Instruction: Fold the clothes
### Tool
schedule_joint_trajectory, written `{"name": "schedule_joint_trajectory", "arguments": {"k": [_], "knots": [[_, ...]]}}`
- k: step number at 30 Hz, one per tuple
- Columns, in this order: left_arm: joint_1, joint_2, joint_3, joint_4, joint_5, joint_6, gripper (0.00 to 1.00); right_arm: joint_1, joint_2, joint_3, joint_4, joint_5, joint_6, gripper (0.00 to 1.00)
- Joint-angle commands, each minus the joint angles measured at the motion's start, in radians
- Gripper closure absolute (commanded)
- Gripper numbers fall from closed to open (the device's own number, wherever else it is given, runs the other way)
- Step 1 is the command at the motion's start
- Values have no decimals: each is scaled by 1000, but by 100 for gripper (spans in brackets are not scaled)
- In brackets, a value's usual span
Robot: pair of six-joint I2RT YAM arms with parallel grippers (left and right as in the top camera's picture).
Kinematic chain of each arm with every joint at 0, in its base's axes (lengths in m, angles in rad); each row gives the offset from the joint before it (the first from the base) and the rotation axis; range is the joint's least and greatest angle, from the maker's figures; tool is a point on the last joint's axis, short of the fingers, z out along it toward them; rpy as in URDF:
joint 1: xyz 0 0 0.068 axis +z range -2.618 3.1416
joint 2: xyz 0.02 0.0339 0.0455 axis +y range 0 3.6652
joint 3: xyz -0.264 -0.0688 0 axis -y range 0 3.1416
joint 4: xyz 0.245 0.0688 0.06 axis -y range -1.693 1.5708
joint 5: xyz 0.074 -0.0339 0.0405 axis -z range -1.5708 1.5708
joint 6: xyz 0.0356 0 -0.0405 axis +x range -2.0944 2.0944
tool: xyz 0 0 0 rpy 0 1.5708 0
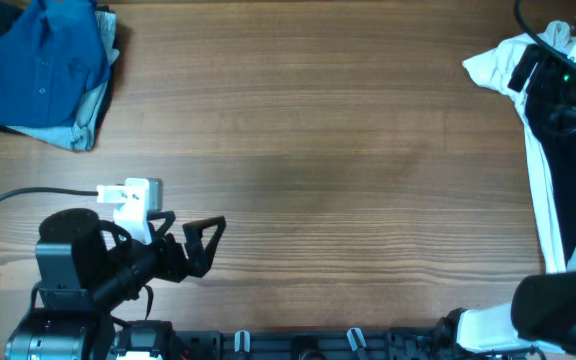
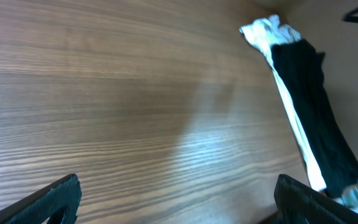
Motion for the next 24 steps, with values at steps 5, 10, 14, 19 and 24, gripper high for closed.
{"name": "schedule_joint_trajectory", "arguments": {"k": [5, 10, 14, 19, 24], "knots": [[-92, 5, 10, 2, -18, 2, 0, -108, 103, 14, -70, 154, 163, 0], [-119, 53, 10, 6, -53, -11, 0, -213, 108, 14, -105, 137, 227, 0], [-139, 107, 10, 11, -53, -11, 1, -284, 117, 2, -123, 85, 244, 5], [-171, 171, 10, 36, -53, -11, 0, -303, 124, -73, -83, 32, 212, 8], [-216, 222, 10, 73, -54, -11, 1, -303, 129, -180, -22, -13, 188, 10]]}}
